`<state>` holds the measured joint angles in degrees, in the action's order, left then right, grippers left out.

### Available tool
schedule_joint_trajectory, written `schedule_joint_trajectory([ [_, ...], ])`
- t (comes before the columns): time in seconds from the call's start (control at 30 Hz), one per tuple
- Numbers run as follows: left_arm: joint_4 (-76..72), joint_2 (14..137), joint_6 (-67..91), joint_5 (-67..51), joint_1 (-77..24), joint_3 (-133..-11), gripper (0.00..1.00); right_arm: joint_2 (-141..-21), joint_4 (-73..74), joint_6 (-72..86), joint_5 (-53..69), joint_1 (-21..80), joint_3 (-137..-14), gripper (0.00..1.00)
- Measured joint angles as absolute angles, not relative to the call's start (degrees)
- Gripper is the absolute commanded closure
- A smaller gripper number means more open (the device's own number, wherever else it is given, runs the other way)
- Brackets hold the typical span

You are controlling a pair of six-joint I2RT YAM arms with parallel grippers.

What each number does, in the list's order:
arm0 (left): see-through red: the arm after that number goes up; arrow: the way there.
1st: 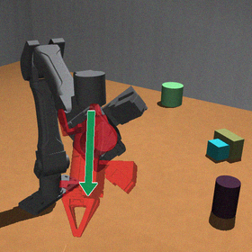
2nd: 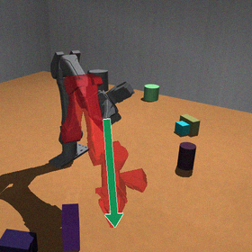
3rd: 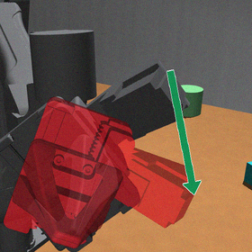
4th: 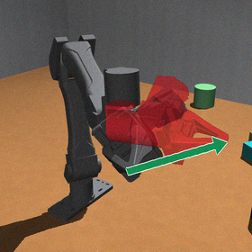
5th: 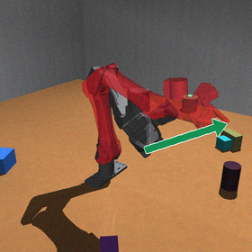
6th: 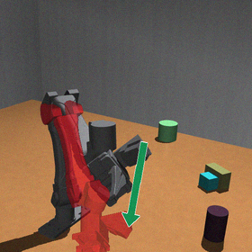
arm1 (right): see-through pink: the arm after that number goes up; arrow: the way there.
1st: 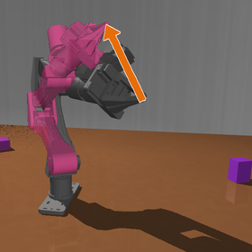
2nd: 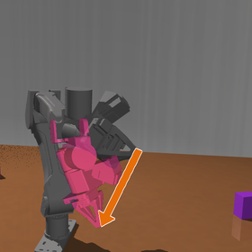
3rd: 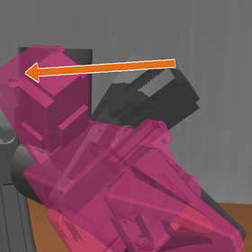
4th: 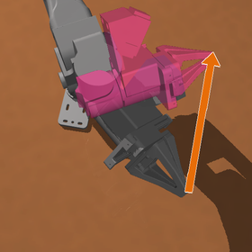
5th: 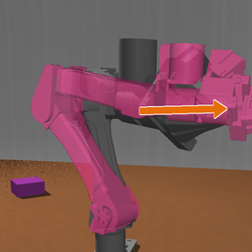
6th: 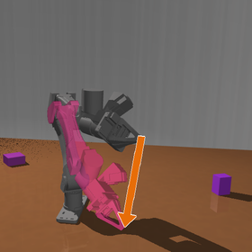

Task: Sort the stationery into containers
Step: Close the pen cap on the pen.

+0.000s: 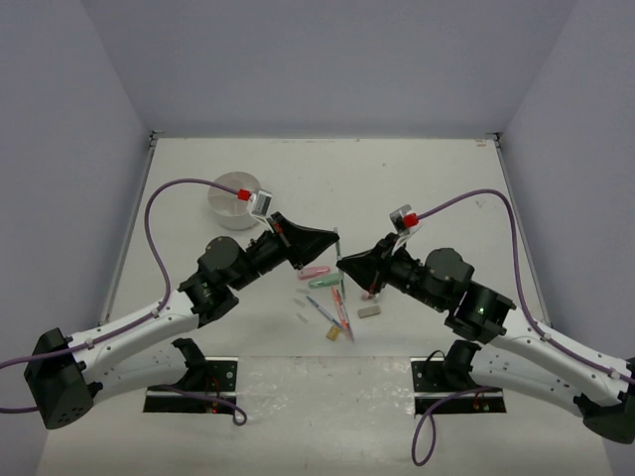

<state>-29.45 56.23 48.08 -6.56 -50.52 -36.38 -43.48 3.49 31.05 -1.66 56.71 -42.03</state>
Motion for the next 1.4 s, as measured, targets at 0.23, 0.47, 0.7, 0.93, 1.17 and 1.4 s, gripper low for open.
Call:
schedule_joint_trajectory([
  [0.23, -24.5, 56.4, 46.7, -7.0, -50.5, -38.1, 0.79, -45.3, 2.6, 30.5, 0.5, 56.5, -42.1, 1.0],
  [0.47, -22.2, 56.8, 46.7, -8.9, -50.7, -39.2, 0.83, -45.1, 0.8, 30.3, 1.6, 56.5, -42.1, 1.0],
  [0.7, -22.2, 56.9, 46.8, -10.6, -50.7, -39.4, 1.0, -44.6, 0.8, 30.4, 1.6, 56.5, -42.1, 0.97],
  [0.93, -22.2, 56.9, 46.7, -13.1, -50.7, -39.4, 1.0, -45.7, -1.2, 29.9, 4.2, 56.5, -42.1, 0.52],
  [1.17, -22.1, 53.8, 44.3, -14.9, -50.7, -39.7, 1.0, -48.7, -5.1, 30.9, 9.3, 56.5, -41.2, 0.71],
  [1.4, -21.7, 53.1, 43.3, -14.3, -50.5, -40.1, 0.75, -51.3, -8.5, 32.6, 13.2, 56.6, -40.9, 1.0],
])
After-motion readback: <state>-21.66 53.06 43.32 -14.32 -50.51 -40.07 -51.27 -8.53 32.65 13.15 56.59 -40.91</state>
